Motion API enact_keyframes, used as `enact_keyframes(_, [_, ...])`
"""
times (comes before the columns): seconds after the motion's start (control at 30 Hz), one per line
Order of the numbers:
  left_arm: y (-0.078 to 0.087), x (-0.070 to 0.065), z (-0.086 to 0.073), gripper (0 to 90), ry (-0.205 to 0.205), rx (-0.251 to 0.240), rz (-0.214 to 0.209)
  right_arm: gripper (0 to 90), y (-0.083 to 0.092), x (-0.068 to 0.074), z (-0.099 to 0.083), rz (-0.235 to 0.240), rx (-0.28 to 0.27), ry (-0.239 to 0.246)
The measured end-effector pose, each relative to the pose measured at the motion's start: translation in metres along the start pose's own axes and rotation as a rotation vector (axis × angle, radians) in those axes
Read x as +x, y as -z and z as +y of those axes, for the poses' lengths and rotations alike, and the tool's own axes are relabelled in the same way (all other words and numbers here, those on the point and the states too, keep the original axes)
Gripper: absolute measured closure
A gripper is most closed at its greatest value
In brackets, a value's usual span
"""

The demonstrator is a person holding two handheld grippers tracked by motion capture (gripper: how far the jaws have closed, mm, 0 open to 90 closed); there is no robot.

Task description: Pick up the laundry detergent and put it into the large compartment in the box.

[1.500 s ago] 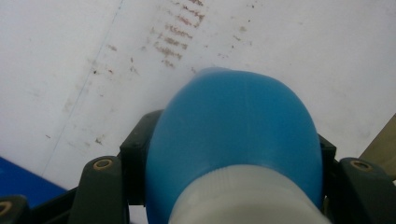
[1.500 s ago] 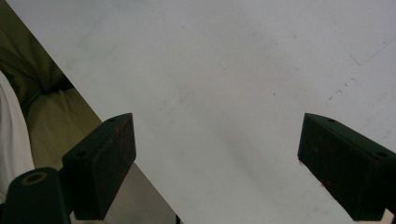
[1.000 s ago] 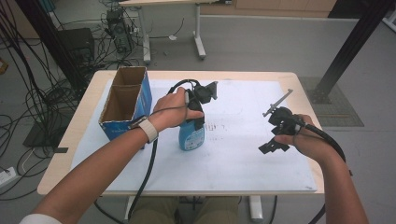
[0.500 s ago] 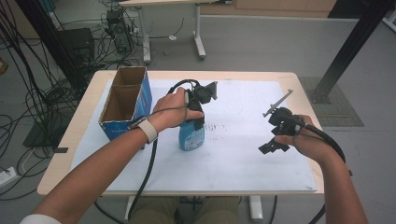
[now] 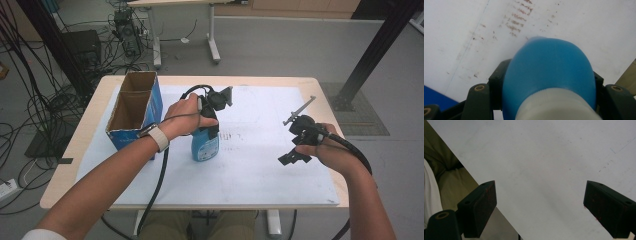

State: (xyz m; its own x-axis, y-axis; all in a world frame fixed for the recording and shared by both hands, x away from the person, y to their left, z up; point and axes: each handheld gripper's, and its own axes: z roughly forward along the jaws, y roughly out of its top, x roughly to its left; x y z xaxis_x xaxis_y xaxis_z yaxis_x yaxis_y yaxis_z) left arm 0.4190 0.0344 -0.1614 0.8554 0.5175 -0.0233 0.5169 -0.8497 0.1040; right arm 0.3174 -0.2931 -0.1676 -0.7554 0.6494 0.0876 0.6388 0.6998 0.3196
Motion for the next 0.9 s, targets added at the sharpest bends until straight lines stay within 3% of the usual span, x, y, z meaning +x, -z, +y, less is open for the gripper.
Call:
enact_keyframes(0.33, [0.01, 0.003, -0.005, 38.7, 0.012, -0.024, -0.035, 11.4, 0.002, 0.001, 0.002, -0.004, 0.004, 0.003])
enact_keyframes(0.9, [0.054, -0.004, -0.018, 38.6, 0.1, -0.043, 0.013, 11.8, 0.002, 0.008, 0.002, -0.01, 0.004, 0.012])
